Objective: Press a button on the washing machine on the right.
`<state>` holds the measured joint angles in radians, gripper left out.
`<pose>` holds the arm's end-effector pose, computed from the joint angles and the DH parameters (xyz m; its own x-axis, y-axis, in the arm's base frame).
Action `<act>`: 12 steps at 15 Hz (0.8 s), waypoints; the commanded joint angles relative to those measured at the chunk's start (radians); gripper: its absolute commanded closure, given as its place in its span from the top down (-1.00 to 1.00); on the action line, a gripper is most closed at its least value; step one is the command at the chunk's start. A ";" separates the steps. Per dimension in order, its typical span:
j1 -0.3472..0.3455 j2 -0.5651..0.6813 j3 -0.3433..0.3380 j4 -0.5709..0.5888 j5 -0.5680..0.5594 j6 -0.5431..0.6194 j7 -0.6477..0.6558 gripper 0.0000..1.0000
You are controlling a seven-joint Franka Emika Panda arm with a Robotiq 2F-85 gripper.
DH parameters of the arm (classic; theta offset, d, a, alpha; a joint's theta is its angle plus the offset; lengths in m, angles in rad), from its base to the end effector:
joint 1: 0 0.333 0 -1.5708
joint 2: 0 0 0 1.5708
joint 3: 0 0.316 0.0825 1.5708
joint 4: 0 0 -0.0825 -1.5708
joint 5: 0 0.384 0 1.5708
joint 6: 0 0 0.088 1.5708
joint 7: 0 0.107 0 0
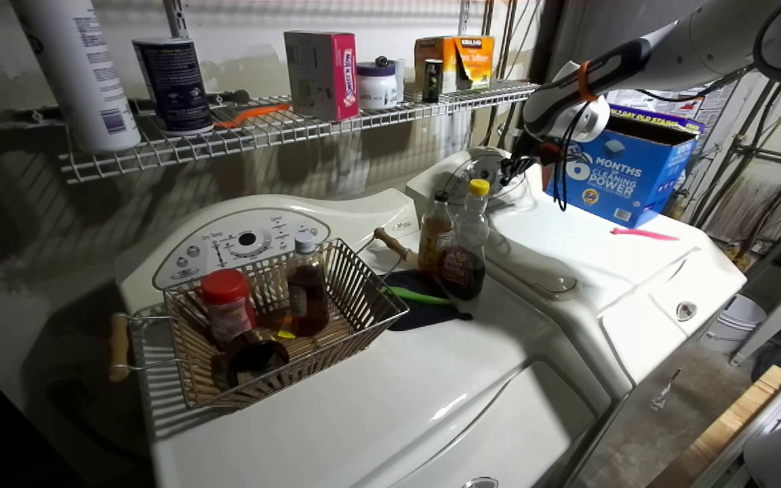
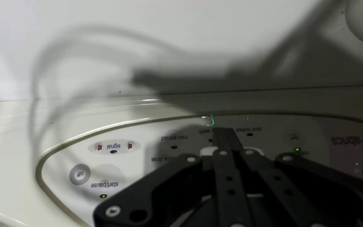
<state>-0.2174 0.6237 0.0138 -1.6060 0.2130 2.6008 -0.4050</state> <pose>0.7100 -0.1527 0.3033 0.9217 0.0273 0.3869 0.0399 -0.9989 -0.0246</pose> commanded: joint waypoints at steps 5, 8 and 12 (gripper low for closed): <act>0.007 0.095 -0.001 0.124 -0.060 0.004 0.076 -1.00; 0.007 0.114 -0.002 0.148 -0.073 0.003 0.089 -1.00; 0.011 0.137 -0.006 0.177 -0.082 0.008 0.107 -1.00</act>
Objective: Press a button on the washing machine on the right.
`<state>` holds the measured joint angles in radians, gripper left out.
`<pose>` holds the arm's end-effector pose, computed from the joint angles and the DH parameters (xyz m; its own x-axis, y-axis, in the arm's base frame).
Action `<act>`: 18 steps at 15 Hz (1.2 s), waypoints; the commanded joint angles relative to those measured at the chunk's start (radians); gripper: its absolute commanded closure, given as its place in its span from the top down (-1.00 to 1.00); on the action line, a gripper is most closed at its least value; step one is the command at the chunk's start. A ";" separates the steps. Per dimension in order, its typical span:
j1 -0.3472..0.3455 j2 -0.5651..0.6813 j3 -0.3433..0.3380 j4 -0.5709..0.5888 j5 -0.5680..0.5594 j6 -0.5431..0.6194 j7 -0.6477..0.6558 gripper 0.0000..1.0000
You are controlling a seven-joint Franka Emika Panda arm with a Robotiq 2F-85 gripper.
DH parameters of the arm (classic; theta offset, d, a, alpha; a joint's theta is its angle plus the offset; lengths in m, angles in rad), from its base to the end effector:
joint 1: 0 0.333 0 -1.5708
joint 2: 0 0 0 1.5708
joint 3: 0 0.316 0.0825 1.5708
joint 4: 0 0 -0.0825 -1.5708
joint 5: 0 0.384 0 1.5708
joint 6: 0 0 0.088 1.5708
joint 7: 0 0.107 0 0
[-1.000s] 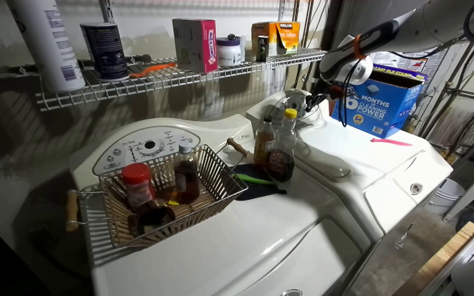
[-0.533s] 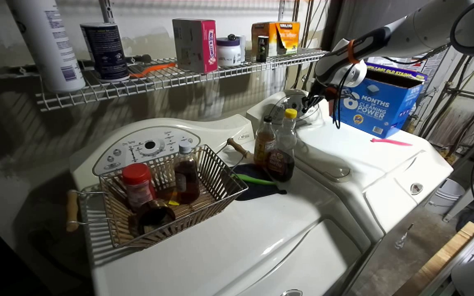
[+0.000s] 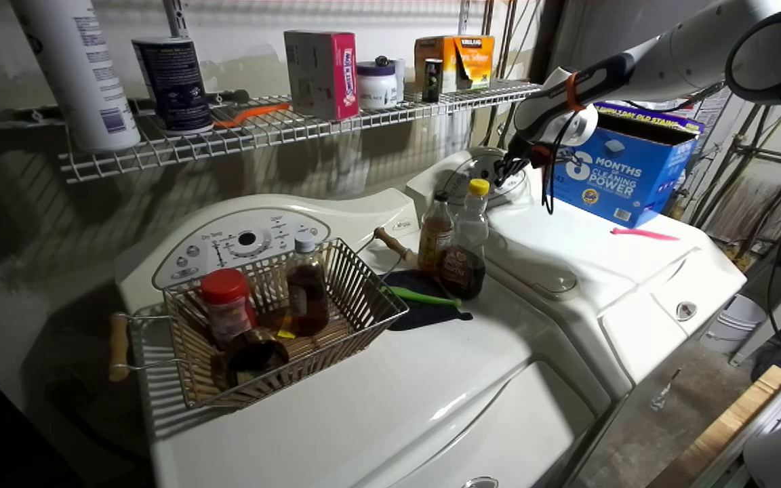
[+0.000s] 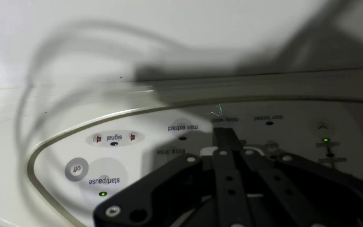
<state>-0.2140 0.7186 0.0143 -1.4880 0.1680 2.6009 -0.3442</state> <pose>0.7342 -0.1544 0.2897 0.9166 0.0092 0.3998 0.0141 -0.9999 -0.0095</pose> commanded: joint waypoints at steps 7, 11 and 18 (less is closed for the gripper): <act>0.013 0.075 -0.017 0.096 -0.056 0.015 0.085 -1.00; 0.016 0.074 -0.019 0.098 -0.058 0.013 0.101 -1.00; 0.076 0.089 -0.097 0.129 -0.068 -0.001 0.313 -1.00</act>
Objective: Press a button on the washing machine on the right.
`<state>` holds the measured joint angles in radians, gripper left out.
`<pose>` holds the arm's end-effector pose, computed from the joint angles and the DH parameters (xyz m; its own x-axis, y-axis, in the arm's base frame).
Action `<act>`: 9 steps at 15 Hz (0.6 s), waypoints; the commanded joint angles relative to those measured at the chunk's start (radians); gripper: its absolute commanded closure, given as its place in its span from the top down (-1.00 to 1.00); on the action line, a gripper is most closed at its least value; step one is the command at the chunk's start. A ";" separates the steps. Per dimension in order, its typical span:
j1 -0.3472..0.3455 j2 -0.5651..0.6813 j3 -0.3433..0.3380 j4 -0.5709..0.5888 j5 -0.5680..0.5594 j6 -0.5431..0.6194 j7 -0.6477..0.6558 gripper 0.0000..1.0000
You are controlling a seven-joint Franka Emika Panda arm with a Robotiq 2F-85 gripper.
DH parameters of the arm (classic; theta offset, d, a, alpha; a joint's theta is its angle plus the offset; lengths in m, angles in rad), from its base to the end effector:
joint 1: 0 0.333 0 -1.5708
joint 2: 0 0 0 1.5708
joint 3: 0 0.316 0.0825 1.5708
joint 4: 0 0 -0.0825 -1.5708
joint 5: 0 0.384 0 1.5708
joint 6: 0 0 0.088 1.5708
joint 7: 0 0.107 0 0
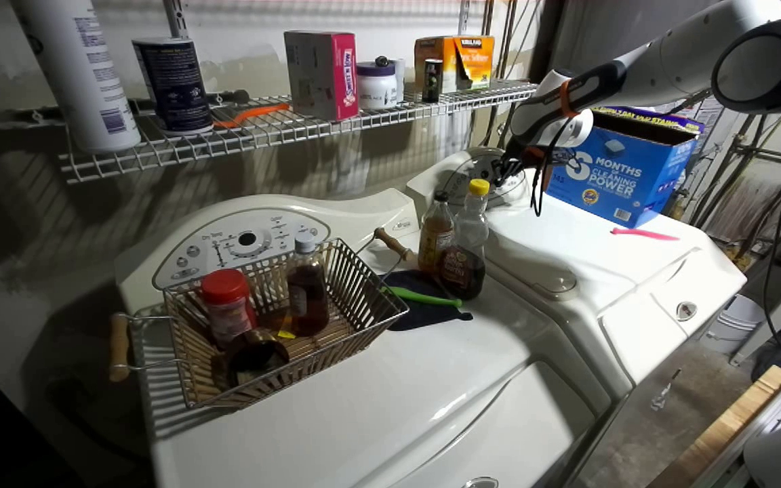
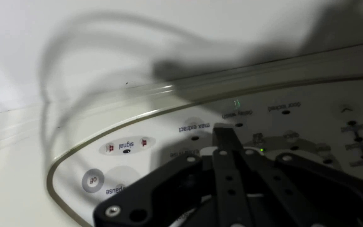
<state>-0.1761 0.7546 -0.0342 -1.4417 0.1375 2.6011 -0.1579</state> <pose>0.7430 -0.1554 0.2852 0.9069 -0.1347 0.3992 -0.1359 -0.9904 -0.0255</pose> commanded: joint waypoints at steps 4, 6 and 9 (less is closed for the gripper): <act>0.066 0.065 -0.068 0.115 -0.041 -0.052 0.215 -1.00; 0.072 0.068 -0.069 0.124 -0.050 -0.089 0.227 -1.00; 0.068 0.063 -0.061 0.134 -0.061 -0.125 0.219 -1.00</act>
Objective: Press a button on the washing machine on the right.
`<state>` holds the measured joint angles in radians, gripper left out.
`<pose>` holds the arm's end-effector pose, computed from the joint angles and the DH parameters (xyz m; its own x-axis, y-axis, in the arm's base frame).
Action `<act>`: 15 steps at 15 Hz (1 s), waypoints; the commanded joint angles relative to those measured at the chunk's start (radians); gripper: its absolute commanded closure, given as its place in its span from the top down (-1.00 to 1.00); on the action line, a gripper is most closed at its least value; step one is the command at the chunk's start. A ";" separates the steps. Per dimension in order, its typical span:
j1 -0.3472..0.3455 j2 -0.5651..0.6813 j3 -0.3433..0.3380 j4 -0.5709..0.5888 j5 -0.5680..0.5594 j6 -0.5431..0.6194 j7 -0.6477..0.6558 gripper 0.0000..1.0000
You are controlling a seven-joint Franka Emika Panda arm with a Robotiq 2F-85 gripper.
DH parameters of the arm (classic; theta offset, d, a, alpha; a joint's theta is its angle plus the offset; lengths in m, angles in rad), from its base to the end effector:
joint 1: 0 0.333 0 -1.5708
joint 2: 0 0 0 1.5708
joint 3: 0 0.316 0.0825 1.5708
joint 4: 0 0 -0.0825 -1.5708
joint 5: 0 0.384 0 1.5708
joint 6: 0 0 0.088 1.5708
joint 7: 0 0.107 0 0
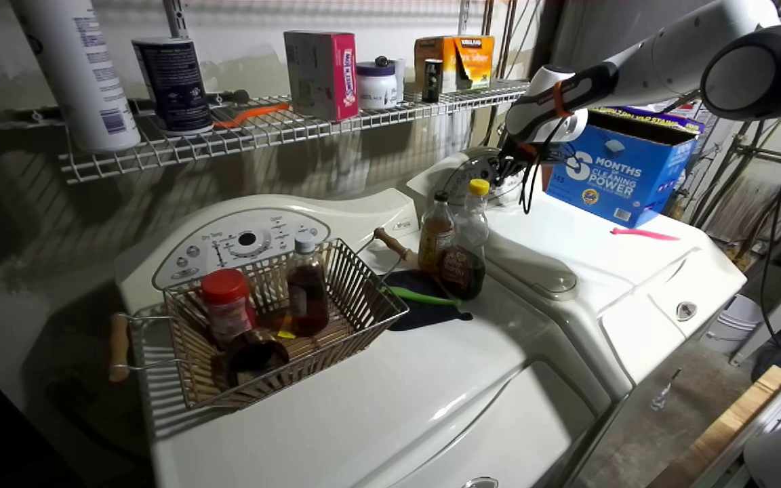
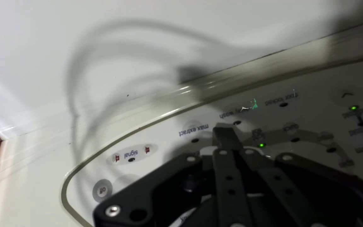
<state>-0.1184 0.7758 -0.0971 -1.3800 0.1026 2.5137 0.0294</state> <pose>0.7517 -0.1467 0.2901 0.8985 -0.2607 0.3531 -0.2683 -0.9629 -0.0282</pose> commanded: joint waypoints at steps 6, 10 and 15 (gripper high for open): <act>0.000 0.028 0.010 0.058 -0.035 -0.040 -0.002 -1.00; 0.001 0.050 0.016 0.085 -0.016 -0.023 0.029 -1.00; 0.026 0.107 -0.014 0.151 -0.030 -0.002 0.115 -1.00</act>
<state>-0.1129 0.7844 -0.0964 -1.3575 0.0885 2.4870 0.0674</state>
